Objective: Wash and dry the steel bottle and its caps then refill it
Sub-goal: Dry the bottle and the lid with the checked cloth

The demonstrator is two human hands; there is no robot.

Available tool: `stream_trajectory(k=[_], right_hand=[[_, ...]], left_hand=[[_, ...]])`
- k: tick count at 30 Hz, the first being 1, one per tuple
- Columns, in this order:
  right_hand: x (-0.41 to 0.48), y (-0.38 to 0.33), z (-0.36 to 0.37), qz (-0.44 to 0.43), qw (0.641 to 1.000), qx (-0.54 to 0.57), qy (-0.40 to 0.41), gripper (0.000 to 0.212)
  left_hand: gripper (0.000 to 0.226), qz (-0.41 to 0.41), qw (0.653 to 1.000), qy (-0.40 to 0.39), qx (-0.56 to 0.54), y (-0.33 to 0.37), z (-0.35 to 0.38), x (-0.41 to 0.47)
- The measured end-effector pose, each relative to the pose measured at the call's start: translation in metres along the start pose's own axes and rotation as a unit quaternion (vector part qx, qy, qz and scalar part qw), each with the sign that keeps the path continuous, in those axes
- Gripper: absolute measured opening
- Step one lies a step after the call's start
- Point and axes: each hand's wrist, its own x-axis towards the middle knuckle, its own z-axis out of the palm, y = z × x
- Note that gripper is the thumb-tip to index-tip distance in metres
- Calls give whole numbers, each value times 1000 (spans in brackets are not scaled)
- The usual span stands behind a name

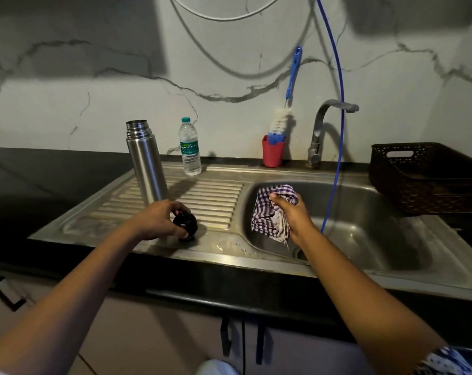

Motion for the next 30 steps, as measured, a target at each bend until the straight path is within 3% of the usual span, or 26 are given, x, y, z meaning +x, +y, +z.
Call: stream_trajectory(k=[8,10,13,16,19,21,23,26,30], right_hand=[[-4,-1,0,24,999,2,-30,41],[-7,-7,-1,25,999,22,-38,33],[-9,-20,-6,33,997,58,-43,20],[-16,-34,-9,22,994,88,-64,12],[-28,-49,-21,-18,990,118,-81,11],[-31,-54,-32,-51,987,124,-88,19],[-35,-60,-48,-80,990,65,-94,24],[-43,-74,-80,-67,987,-33,-140,37],[-49,-96,-113,-41,986,-22,-161,78]], left_hand=[[89,-30,999,-20,-5,5,-11,-8],[93,-13,998,53,-42,23,-17,-13],[77,45,971,176,-153,76,-15,-18],[64,59,950,103,-289,127,9,-5],[45,43,870,2,-491,175,40,15],[28,32,804,-16,-594,198,56,25],[25,22,777,15,-629,212,68,33],[21,27,789,60,-610,225,74,40],[20,79,810,67,-577,238,75,40]])
